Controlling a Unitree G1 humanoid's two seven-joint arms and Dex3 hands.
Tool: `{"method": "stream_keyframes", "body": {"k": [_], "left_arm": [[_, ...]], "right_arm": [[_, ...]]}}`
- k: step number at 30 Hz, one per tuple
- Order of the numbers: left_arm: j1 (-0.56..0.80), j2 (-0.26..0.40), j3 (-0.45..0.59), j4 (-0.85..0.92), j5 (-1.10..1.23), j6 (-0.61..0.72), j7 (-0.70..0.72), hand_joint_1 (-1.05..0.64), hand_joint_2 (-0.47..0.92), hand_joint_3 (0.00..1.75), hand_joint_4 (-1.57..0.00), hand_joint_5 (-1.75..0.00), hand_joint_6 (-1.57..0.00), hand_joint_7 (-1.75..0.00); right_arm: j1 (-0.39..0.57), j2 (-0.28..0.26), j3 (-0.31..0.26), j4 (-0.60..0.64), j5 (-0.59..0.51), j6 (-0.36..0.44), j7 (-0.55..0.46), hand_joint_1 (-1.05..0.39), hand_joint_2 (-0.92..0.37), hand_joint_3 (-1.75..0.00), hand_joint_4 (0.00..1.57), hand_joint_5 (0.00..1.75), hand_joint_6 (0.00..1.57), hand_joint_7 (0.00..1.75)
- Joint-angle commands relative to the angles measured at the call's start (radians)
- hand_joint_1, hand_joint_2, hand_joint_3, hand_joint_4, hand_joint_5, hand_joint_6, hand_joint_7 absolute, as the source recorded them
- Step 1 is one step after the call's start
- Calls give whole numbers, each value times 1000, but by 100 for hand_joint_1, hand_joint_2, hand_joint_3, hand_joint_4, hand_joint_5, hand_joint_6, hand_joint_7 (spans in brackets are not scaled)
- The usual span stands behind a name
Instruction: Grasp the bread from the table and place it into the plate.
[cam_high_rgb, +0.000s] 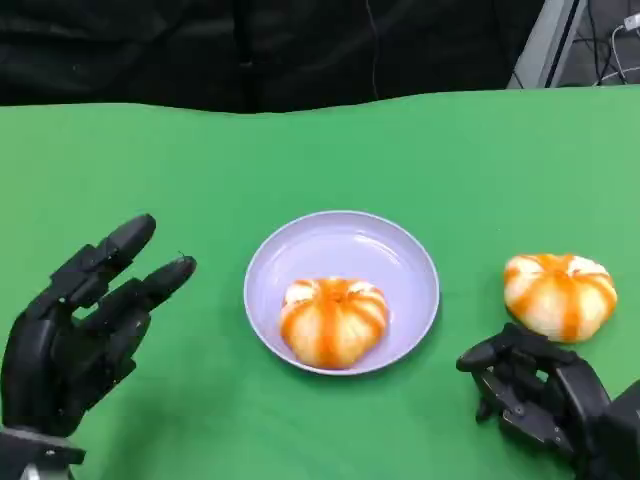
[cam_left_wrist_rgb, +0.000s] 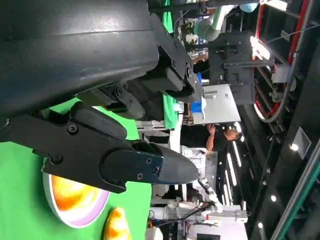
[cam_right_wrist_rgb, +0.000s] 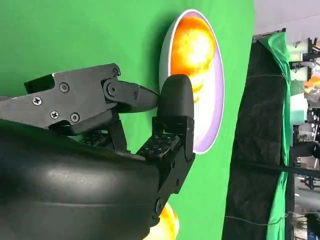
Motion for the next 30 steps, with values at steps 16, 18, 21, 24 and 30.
{"method": "stream_keyframes", "body": {"k": [16,18,21,24,30], "left_arm": [[0,16,226,227,-70,82,-95,-14,92,34,-82,-3,-70,-4],[-5,16,234,237,-65,85,-95,5,92,45,-83,-3,-72,-4],[-11,17,239,252,-50,76,-93,9,92,48,-83,-3,-73,-3],[-18,19,240,269,-25,59,-89,22,69,96,-88,-1,-81,-1],[-32,9,245,309,13,2,-79,23,68,101,-91,-1,-85,-1]], "right_arm": [[16,-26,-9,3,5,14,9,-26,-92,-45,64,175,73,108],[16,-27,-9,4,2,14,6,-26,-92,-45,64,175,73,108],[17,-27,-9,3,0,14,4,-26,-92,-45,64,175,73,108],[18,-27,-9,2,1,12,5,-26,-92,-45,64,175,73,108],[18,-31,-14,5,9,15,18,-27,-92,-45,65,175,73,109]]}}
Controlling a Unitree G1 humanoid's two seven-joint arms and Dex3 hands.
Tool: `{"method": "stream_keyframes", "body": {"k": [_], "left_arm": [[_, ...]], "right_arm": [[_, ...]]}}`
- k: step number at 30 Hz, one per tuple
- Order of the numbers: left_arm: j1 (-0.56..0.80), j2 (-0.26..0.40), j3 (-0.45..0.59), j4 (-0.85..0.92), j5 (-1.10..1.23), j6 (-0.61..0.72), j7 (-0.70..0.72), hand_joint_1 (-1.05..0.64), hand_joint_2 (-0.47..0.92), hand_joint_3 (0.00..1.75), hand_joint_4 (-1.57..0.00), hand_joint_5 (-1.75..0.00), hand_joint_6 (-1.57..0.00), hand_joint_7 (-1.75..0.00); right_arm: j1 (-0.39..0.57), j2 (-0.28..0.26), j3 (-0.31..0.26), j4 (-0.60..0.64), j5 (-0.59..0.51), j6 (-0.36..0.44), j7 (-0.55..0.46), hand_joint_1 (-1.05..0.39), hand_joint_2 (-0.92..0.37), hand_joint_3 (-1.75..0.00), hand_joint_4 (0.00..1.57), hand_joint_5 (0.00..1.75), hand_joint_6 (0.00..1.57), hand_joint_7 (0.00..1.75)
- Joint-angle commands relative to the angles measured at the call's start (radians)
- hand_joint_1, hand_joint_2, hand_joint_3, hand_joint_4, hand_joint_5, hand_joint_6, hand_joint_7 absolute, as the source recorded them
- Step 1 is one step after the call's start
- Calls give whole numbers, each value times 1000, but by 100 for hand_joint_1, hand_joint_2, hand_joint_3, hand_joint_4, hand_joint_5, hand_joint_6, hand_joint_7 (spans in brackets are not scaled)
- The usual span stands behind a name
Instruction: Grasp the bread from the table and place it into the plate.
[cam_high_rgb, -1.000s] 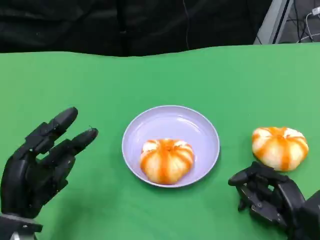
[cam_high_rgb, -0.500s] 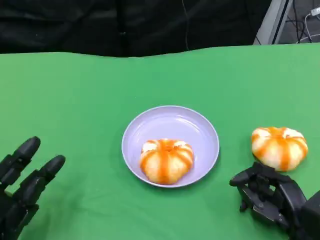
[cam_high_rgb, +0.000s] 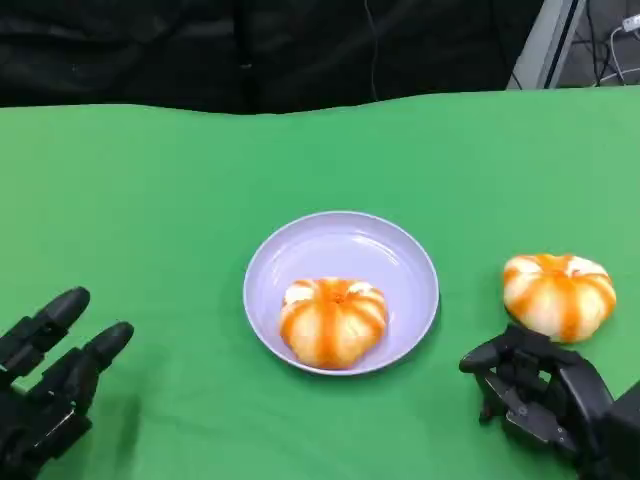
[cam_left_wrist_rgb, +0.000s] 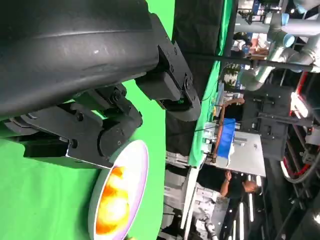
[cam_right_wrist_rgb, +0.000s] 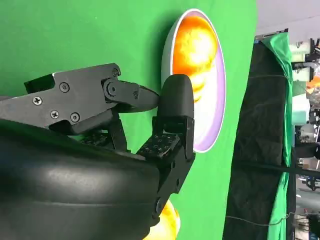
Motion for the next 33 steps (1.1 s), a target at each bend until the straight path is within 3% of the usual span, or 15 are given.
{"method": "stream_keyframes", "body": {"k": [1,6,10,12,13,17,18,19,20,21,22,25,33], "left_arm": [[-12,5,6,30,39,-67,31,23,68,100,-92,-1,-87,-2],[-15,3,4,38,56,-88,47,22,68,99,-94,-1,-90,-2],[-31,1,-3,81,148,-210,158,18,72,86,-126,-18,-112,-7],[-39,-3,-2,87,140,-208,158,18,73,86,-112,-76,-124,-24],[-41,-4,-2,90,139,-208,158,18,73,86,-105,-96,-125,-30],[-43,-4,-2,95,139,-213,159,18,74,86,-99,-110,-125,-36],[-43,6,-12,106,190,-225,220,18,74,86,-99,-111,-125,-36],[-43,13,-20,113,228,-233,267,14,68,97,-98,-139,-111,-89],[-44,18,-27,120,256,-240,303,13,66,101,-98,-150,-102,-115],[-45,21,-32,124,273,-244,326,12,64,103,-97,-156,-97,-129],[-45,22,-35,122,281,-239,342,11,63,104,-96,-160,-93,-138],[-44,28,-45,122,303,-238,380,11,63,105,-95,-163,-91,-144],[-44,36,-58,121,316,-223,430,10,62,106,-96,-162,-93,-142]], "right_arm": [[17,-21,-13,6,9,10,7,-27,-92,-45,65,175,73,109],[17,-21,-15,5,14,17,12,-26,-92,-45,65,175,73,109],[16,-26,-16,4,9,12,10,-26,-92,-45,65,175,73,109],[16,-26,-16,5,9,12,11,-27,-92,-45,65,175,73,109],[16,-26,-16,5,9,13,11,-27,-92,-45,65,175,73,109],[16,-26,-17,5,9,13,11,-27,-92,-45,65,175,73,110],[12,-27,-19,9,13,17,16,-27,-92,-45,65,175,73,110],[9,-28,-22,11,18,21,21,-27,-92,-45,65,175,73,110],[6,-27,-25,13,22,24,25,-27,-92,-44,65,175,73,110],[5,-27,-27,14,24,26,28,-27,-92,-44,65,175,73,110],[4,-26,-28,16,23,25,29,-27,-92,-44,65,175,73,110],[2,-25,-31,21,22,21,35,-27,-92,-44,65,175,73,110],[4,-23,-33,15,19,25,31,-26,-92,-45,65,175,73,110]]}}
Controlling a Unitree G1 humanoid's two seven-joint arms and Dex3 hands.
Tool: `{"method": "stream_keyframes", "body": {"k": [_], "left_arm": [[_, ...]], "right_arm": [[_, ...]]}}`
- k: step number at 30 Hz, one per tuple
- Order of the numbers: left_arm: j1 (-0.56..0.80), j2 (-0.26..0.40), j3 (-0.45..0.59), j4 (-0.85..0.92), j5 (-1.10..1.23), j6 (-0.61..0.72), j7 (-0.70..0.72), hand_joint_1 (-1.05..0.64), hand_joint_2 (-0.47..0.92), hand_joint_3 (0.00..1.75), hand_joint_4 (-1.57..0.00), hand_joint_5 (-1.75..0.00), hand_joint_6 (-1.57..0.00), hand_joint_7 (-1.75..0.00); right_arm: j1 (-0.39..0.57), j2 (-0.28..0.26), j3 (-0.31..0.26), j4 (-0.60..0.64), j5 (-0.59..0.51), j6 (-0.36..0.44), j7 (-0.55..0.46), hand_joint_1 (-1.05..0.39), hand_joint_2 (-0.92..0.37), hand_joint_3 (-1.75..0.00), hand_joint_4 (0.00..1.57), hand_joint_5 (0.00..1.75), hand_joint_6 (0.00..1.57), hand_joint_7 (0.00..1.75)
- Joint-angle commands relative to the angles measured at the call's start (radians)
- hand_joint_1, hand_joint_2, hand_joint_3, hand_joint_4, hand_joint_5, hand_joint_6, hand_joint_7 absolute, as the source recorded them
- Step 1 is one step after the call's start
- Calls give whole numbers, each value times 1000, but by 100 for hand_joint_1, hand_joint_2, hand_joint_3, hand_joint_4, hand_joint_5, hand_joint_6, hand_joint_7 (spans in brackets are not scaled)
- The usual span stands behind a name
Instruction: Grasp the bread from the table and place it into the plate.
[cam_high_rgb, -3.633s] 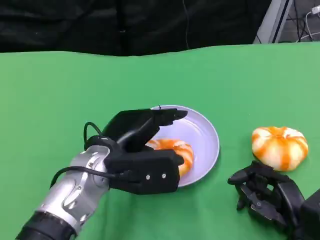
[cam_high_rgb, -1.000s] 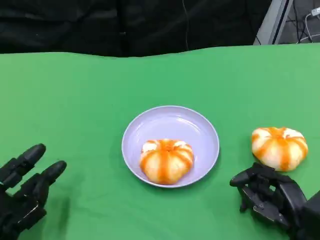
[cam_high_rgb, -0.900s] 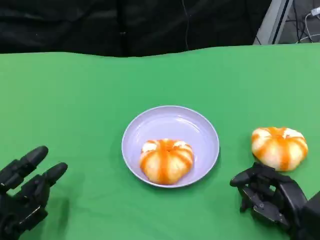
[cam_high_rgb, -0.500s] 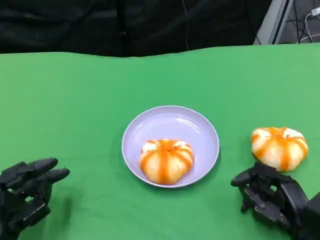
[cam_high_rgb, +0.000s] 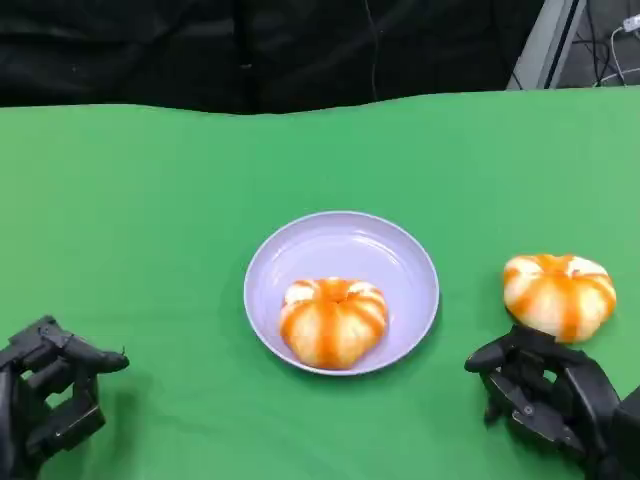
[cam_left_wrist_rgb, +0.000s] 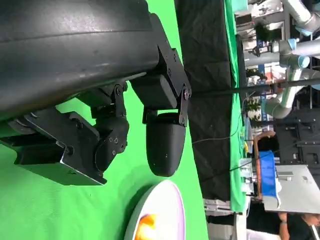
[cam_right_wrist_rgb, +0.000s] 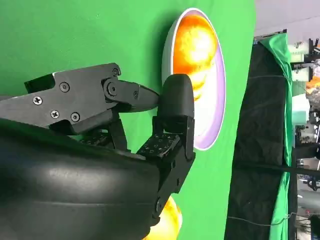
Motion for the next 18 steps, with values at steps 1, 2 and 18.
{"method": "stream_keyframes", "body": {"k": [1,2,18], "left_arm": [[-4,27,-3,3,1,5,22,10,62,106,-96,-162,-93,-142],[-4,28,-4,3,0,5,23,10,62,106,-96,-162,-94,-141],[18,27,-25,-12,19,4,69,10,60,108,-96,-162,-95,-137]], "right_arm": [[10,-17,-9,6,5,17,-3,-26,-92,-45,65,175,73,110],[10,-17,-9,6,5,17,-3,-26,-92,-45,65,175,73,110],[21,-17,-14,0,9,8,3,-25,-92,-45,64,175,73,110]]}}
